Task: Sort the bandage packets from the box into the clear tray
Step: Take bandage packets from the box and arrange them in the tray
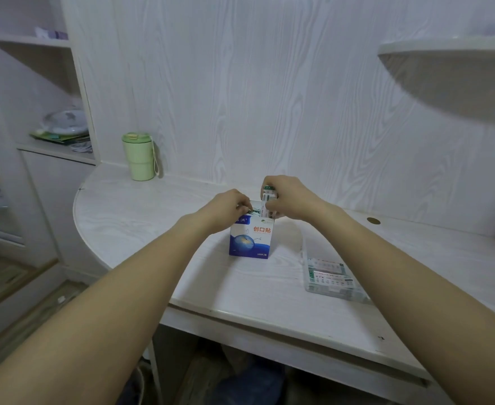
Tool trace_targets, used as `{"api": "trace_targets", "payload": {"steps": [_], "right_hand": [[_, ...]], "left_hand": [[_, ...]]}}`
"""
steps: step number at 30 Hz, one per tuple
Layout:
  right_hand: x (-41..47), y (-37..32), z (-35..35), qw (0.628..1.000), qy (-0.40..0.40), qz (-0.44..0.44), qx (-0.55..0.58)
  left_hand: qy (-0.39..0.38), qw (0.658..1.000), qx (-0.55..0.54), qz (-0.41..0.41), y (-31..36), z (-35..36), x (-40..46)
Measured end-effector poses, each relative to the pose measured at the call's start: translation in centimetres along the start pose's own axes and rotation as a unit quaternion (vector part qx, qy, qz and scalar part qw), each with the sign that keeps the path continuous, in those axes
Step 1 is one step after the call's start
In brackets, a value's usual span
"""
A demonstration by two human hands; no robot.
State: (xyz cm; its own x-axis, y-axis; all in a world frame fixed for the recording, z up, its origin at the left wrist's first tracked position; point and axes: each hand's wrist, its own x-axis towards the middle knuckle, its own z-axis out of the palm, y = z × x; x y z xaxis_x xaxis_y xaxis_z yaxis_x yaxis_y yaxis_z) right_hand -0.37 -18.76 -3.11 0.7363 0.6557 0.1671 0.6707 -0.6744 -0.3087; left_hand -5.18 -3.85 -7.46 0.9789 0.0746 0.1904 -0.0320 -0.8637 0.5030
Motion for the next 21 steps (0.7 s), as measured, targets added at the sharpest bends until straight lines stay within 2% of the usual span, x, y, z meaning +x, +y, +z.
{"api": "trace_targets", "payload": {"steps": [6,8,11,14,17,21], "right_hand": [[0.1,0.4,0.3,1.0,0.011,-0.003,0.022],[0.1,0.8,0.3,0.998,0.059,-0.004,0.026],[-0.3,1.4,0.1,0.985,0.13,0.014,0.111],[-0.6,1.9,-0.3,0.964,0.176,0.028,0.195],[-0.6,2.2,-0.9,0.954,0.2,0.027,0.221],[-0.4,3.3,-1.3,0.933,0.211,0.049,0.288]], "left_hand": [[0.01,1.0,-0.025,0.002,-0.4,0.3,0.1],[0.01,1.0,-0.026,0.003,-0.4,0.4,0.1],[0.02,0.999,-0.036,-0.008,-0.3,0.5,0.2],[0.058,0.996,-0.065,-0.016,0.6,0.5,0.5],[0.094,0.99,-0.103,0.012,2.2,0.5,0.9],[0.021,0.988,-0.152,0.014,3.0,0.6,1.8]]}}
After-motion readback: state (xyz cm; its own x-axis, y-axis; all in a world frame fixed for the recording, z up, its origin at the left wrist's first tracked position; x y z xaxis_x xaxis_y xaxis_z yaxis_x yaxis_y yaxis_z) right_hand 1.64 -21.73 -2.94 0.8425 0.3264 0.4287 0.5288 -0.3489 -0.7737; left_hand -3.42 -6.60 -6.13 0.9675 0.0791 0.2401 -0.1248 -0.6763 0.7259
